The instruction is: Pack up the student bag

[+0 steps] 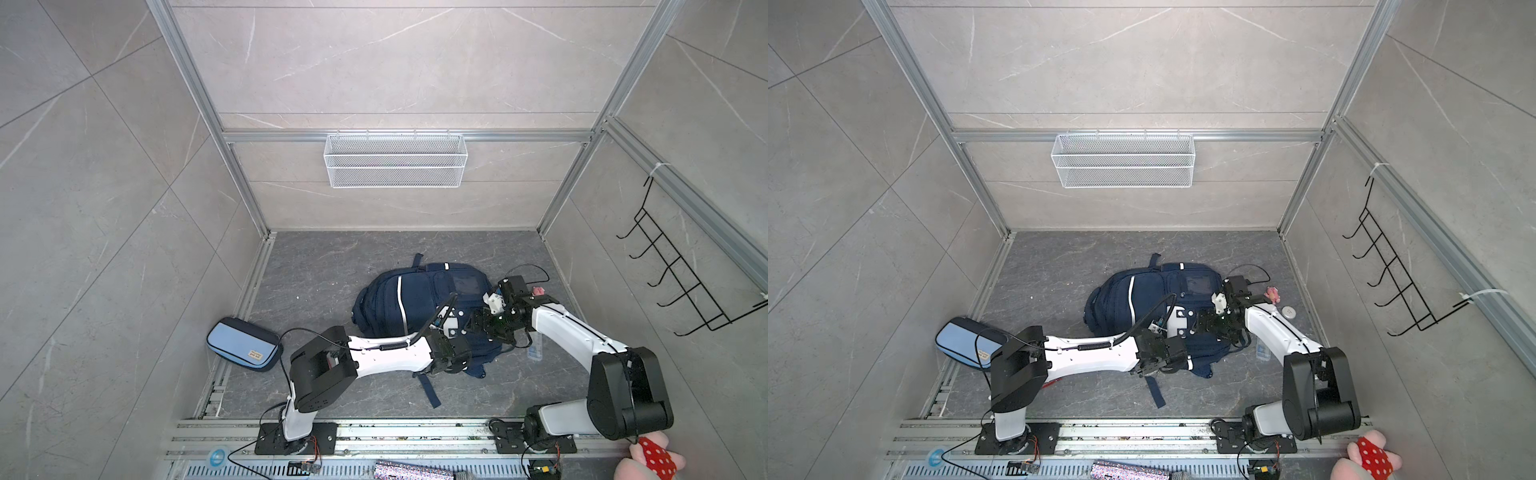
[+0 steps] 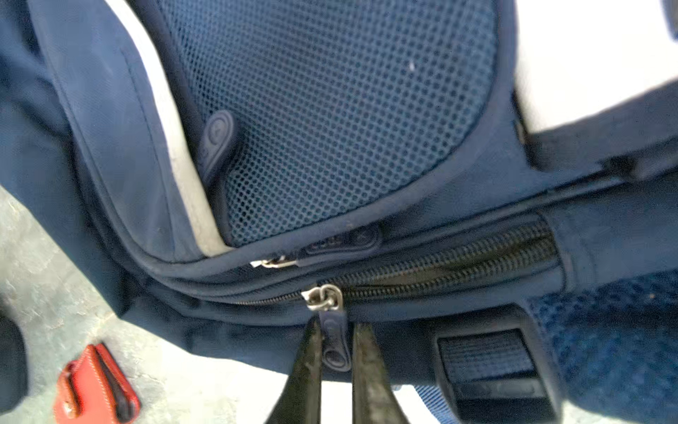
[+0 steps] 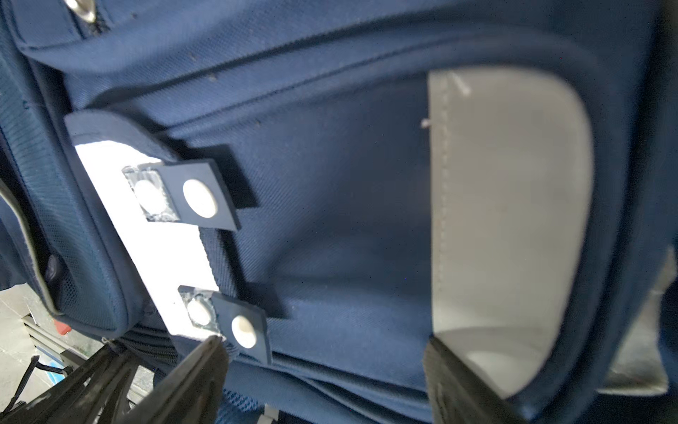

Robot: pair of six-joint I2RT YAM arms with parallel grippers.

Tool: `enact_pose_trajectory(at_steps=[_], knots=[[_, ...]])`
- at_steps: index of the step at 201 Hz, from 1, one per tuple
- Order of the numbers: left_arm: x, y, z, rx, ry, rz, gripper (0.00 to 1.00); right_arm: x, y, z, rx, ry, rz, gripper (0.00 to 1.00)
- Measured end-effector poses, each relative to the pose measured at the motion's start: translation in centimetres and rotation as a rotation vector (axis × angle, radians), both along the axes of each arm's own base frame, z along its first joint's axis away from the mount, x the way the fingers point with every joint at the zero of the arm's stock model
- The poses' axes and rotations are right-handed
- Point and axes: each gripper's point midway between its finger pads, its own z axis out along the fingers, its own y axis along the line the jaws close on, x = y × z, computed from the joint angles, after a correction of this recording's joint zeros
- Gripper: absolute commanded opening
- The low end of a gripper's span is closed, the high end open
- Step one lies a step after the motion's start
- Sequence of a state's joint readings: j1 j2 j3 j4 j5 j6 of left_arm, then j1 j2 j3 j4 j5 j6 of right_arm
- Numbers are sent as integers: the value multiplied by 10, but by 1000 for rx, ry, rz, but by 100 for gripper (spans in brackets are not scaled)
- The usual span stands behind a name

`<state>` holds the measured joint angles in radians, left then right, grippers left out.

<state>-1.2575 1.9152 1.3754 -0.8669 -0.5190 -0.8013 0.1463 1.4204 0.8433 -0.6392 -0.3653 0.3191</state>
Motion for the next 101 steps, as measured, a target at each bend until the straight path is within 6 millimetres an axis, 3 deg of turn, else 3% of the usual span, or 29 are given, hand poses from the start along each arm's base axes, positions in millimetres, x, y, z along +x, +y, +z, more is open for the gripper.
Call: enact_pose_trajectory(at_steps=[27, 101], knots=[[1, 4, 5, -22, -5, 8, 0, 0, 0, 0, 0, 0, -1, 85], [12, 48, 26, -214, 31, 63, 0, 1, 1, -4, 6, 14, -1, 85]])
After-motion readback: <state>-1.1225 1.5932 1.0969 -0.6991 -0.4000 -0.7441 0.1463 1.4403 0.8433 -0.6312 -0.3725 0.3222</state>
